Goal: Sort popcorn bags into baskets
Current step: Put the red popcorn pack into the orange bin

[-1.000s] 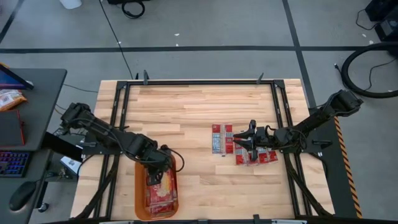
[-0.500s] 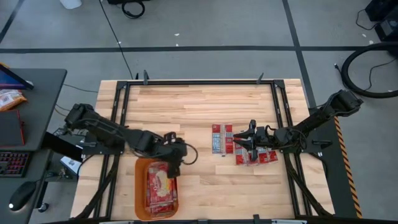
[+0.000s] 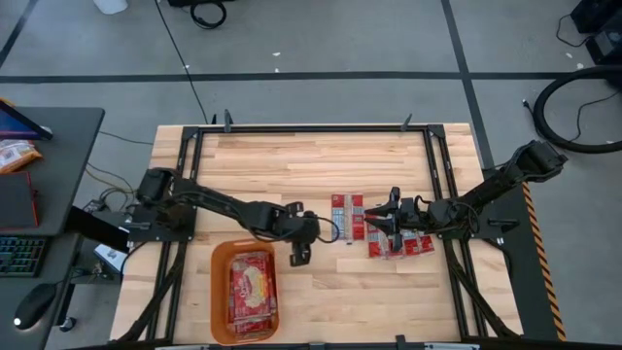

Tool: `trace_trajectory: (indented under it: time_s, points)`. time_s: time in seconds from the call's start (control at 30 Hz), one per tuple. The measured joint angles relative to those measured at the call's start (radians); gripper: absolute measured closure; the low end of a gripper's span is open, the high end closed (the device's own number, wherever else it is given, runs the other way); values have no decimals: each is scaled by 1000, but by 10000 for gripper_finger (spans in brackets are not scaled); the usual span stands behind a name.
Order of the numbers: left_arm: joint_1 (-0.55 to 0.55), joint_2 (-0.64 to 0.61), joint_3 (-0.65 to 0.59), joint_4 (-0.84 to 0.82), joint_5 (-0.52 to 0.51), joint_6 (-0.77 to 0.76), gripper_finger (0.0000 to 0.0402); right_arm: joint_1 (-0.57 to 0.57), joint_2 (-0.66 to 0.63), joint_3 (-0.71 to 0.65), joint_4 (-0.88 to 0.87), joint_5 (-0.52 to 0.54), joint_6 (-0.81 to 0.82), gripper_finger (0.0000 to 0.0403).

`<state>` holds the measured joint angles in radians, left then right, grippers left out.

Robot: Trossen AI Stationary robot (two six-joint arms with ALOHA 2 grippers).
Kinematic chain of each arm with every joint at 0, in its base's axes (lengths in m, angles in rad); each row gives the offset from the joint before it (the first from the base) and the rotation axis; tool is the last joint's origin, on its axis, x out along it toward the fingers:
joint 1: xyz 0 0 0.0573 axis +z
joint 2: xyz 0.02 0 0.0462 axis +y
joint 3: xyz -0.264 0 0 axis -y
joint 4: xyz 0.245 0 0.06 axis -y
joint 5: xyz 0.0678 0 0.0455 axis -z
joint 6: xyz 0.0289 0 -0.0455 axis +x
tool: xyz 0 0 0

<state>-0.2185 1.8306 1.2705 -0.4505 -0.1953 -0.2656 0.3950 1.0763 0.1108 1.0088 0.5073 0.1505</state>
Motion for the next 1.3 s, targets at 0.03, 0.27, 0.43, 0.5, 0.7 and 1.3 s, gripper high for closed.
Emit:
trace_trajectory:
  time_s: [0.03,0.27,0.43,0.5,0.7,1.3]
  points:
    - [5,9,0,24,-7,11,243,0,0,0,0,1,-3,293]
    - [4,84,0,203,-113,142,243,0,0,0,0,26,-16,293]
    - [2,150,34,272,-134,201,243,0,0,0,1,25,-16,293]
    - [6,180,76,250,-130,213,243,0,0,0,-2,25,-16,293]
    - [11,284,221,193,-128,295,243,0,0,0,-1,25,-16,293]
    - [-74,108,153,16,-360,412,285,141,104,557,-1291,280,426,306]
